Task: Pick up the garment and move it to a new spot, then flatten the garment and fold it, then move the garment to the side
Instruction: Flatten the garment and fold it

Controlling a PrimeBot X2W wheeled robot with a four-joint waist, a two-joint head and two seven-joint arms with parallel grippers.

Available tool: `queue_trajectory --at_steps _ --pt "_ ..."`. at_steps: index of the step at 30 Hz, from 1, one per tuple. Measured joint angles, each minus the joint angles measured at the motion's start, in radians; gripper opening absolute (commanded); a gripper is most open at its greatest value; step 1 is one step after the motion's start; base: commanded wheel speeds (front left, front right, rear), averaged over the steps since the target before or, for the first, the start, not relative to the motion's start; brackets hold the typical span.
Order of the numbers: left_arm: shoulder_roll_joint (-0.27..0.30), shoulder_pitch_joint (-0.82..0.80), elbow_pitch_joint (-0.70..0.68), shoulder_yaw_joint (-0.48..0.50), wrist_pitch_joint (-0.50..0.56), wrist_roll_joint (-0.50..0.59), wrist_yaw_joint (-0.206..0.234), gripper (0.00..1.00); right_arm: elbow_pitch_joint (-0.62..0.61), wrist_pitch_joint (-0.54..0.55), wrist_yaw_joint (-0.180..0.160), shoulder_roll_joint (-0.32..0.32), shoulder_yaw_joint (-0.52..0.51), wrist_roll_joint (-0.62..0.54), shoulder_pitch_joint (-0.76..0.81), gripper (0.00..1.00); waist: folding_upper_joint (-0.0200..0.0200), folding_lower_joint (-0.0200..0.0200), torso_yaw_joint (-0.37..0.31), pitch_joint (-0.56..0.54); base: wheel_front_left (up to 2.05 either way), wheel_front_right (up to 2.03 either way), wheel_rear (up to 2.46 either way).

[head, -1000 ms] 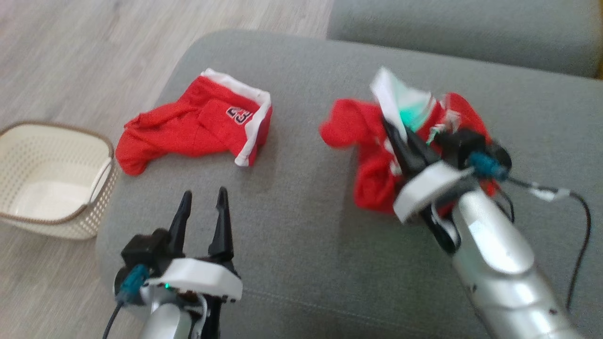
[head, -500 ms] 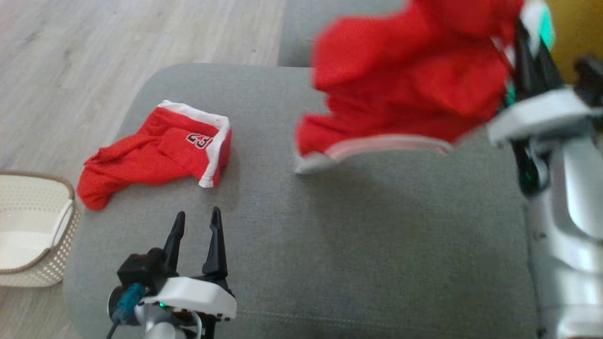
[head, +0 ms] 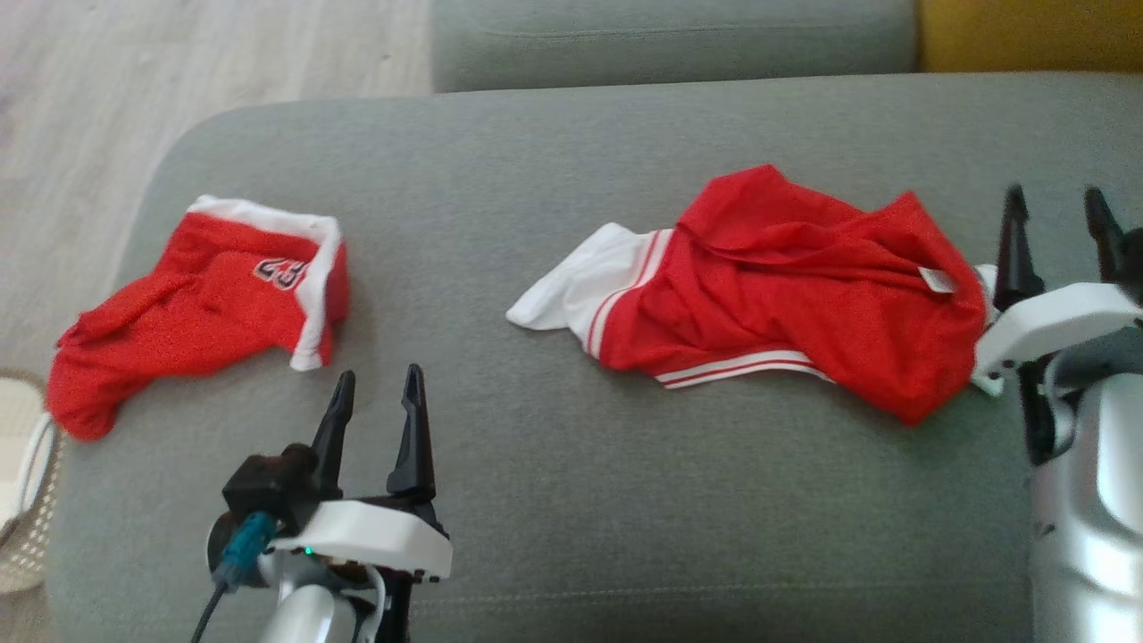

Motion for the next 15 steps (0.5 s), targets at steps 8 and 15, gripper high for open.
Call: queue_trajectory --at_steps 8,15 --pt "0.0 -0.017 0.012 -0.049 0.0 -0.01 -0.013 1.0 -0.295 -0.023 0.0 0.006 0.247 0.231 0.304 1.0 0.0 0.0 -0.077 -0.013 0.0 0.0 0.0" --pt "0.0 -0.056 0.08 -0.097 0.0 -0.064 -0.032 1.0 -0.439 0.003 0.0 0.008 0.307 0.244 0.45 1.0 0.0 0.0 -0.141 0.0 0.0 0.0 0.0"
